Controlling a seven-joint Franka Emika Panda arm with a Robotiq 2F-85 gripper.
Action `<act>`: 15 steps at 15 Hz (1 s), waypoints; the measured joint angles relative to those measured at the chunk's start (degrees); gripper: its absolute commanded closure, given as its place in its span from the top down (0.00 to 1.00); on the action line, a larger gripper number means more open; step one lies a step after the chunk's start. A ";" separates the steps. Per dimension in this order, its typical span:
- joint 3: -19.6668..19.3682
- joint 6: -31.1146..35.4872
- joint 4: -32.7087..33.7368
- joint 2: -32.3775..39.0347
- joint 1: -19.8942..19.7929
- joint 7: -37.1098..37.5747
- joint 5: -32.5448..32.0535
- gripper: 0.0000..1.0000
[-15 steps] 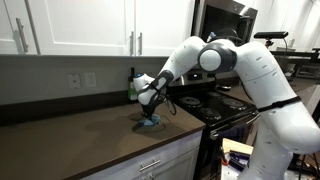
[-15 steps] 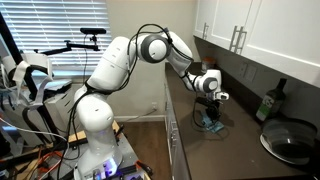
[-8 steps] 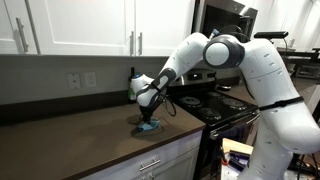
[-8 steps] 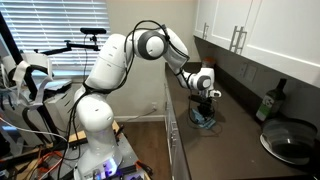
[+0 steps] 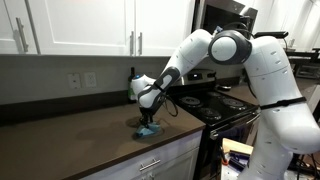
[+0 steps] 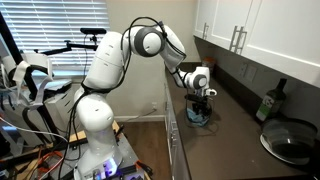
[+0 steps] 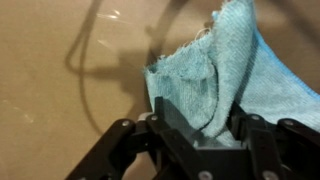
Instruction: Get the towel and clean the slight part of the kitchen unit base top
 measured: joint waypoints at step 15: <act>4.59 -1.78 -3.29 -6.01 -3.02 -7.90 5.33 1.00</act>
